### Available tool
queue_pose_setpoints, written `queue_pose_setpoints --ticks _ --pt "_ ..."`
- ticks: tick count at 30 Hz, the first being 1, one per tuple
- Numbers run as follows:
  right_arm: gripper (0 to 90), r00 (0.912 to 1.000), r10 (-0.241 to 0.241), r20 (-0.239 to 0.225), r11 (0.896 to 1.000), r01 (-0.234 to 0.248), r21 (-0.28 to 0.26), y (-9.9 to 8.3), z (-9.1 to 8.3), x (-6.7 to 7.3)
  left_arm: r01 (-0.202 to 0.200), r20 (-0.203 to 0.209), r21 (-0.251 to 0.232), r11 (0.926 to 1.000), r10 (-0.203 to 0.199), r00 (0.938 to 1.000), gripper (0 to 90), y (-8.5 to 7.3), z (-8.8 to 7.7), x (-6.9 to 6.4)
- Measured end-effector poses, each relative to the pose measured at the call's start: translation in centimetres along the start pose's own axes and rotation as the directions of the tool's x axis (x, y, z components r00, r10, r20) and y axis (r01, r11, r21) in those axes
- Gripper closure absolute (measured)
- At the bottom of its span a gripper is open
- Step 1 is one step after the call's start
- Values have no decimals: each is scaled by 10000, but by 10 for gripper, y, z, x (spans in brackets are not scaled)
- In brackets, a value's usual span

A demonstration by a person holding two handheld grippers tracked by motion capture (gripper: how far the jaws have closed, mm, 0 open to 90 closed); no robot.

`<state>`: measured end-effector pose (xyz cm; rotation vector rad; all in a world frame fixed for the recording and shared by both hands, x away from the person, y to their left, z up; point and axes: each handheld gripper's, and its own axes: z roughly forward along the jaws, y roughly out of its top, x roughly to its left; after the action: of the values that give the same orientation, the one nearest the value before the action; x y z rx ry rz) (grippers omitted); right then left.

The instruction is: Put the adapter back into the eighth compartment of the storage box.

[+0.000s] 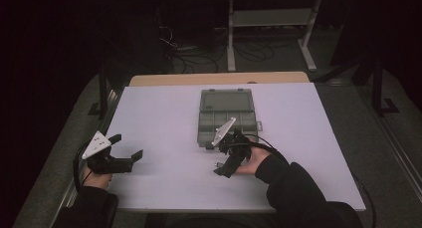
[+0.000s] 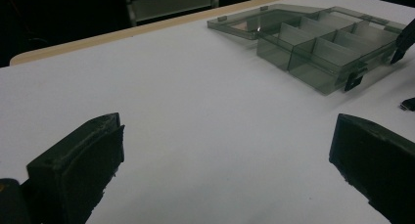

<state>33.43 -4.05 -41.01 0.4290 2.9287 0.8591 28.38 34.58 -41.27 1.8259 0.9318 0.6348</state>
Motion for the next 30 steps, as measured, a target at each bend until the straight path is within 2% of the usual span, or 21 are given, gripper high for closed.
queue_pose_setpoints --ticks 13,20,21,30 --pt "0 9996 -276 -2 9983 276 507 1 13 2 -11 13 9 10000 11 10000 0 0 0 0" --pt "5 9997 -227 -38 9980 229 596 0 15 1 -11 12 8 10000 11 10000 0 0 0 0" --pt "43 9995 -243 -207 9974 257 674 0 16 0 -8 16 4 10000 8 10000 0 0 0 0" --pt "117 9988 -174 -463 9956 215 907 -2 21 -2 -9 18 6 10000 9 10000 0 0 0 0"
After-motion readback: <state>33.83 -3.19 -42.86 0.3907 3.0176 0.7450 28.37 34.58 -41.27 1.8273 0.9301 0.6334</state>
